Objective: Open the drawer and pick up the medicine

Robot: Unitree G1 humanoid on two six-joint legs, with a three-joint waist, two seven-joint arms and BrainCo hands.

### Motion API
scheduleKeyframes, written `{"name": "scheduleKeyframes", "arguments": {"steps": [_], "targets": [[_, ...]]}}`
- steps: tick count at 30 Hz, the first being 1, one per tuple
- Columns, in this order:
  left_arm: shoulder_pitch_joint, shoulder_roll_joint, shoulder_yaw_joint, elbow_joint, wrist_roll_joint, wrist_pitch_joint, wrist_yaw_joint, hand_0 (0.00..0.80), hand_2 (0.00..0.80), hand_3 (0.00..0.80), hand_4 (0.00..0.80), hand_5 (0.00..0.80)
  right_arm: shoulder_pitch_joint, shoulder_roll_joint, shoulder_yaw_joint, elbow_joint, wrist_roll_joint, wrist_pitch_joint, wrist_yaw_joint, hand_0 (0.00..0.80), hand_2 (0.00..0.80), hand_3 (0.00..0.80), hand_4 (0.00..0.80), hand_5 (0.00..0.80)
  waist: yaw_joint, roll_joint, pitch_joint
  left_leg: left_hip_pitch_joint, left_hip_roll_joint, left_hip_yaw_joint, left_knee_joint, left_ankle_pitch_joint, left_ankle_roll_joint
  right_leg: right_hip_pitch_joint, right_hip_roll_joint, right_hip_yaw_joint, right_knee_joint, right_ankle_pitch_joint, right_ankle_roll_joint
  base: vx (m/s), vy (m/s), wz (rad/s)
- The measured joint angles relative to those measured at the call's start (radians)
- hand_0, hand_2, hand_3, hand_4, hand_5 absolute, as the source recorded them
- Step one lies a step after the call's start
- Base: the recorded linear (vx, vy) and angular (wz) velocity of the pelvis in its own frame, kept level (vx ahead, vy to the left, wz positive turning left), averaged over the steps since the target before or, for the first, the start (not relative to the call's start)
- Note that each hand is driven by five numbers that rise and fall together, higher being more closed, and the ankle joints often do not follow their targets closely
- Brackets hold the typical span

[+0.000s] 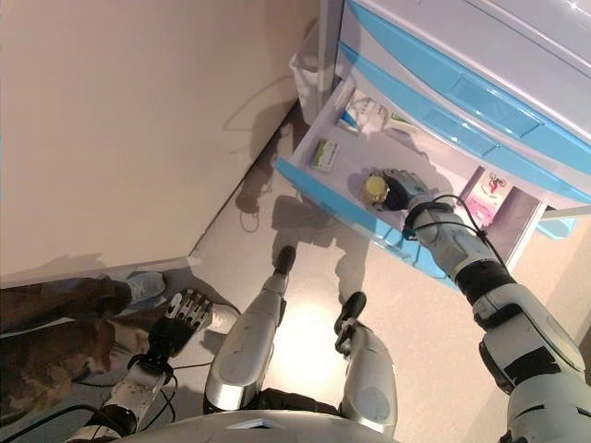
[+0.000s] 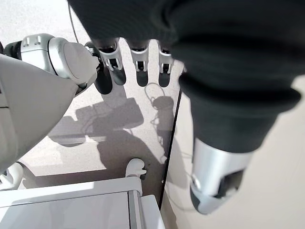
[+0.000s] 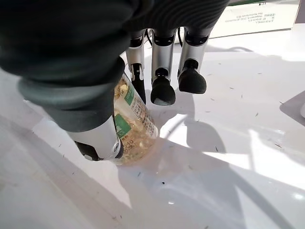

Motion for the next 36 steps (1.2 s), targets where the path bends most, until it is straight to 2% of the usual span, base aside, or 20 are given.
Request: {"name": "scheduleKeyframes", "arguments": {"steps": [14, 26, 33, 36], "targets": [[0.000, 0.010, 0.001, -0.002, 0.000, 0.000, 0.000, 0.000, 0.000, 0.000, 0.000, 0.000, 0.001, -0.003, -0.004, -0.019, 0.005, -0.011, -0.002, 0.800, 0.800, 0.800, 0.800, 0.800, -0.009, 0.000, 0.000, 0.007, 0.001, 0.003, 0.000, 0.000, 0.000, 0.004, 0.000, 0.002, -0.002, 0.000, 0.000, 0.000, 0.000, 0.00], [0.000, 0.008, 0.005, -0.013, 0.025, -0.001, 0.000, 0.000, 0.000, 0.000, 0.000, 0.000, 0.051, -0.063, -0.099, -0.298, 0.004, -0.046, 0.007, 0.800, 0.800, 0.800, 0.800, 0.800, -0.032, -0.014, -0.001, 0.043, 0.015, 0.029, -0.020, 0.000, 0.000, 0.021, 0.003, 0.028, -0.019, 0.006, -0.001, 0.000, -0.005, -0.06], [0.007, -0.008, 0.031, -0.014, 0.028, -0.001, 0.000, 0.000, 0.000, 0.000, 0.000, 0.000, 0.106, -0.124, -0.203, -0.489, 0.007, -0.084, 0.077, 0.800, 0.800, 0.800, 0.800, 0.800, -0.063, -0.019, -0.004, 0.085, 0.020, 0.057, -0.050, 0.001, 0.002, 0.054, 0.014, 0.054, -0.064, 0.032, 0.002, 0.009, -0.007, -0.13], [0.007, -0.015, 0.045, -0.016, 0.029, -0.001, 0.001, 0.000, 0.000, 0.000, 0.000, 0.000, 0.119, -0.155, -0.235, -0.588, 0.034, -0.089, 0.144, 0.800, 0.800, 0.800, 0.800, 0.800, -0.081, -0.019, -0.004, 0.098, 0.021, 0.066, -0.059, 0.001, 0.003, 0.069, 0.016, 0.060, -0.085, 0.041, 0.003, 0.017, -0.010, -0.09]]}}
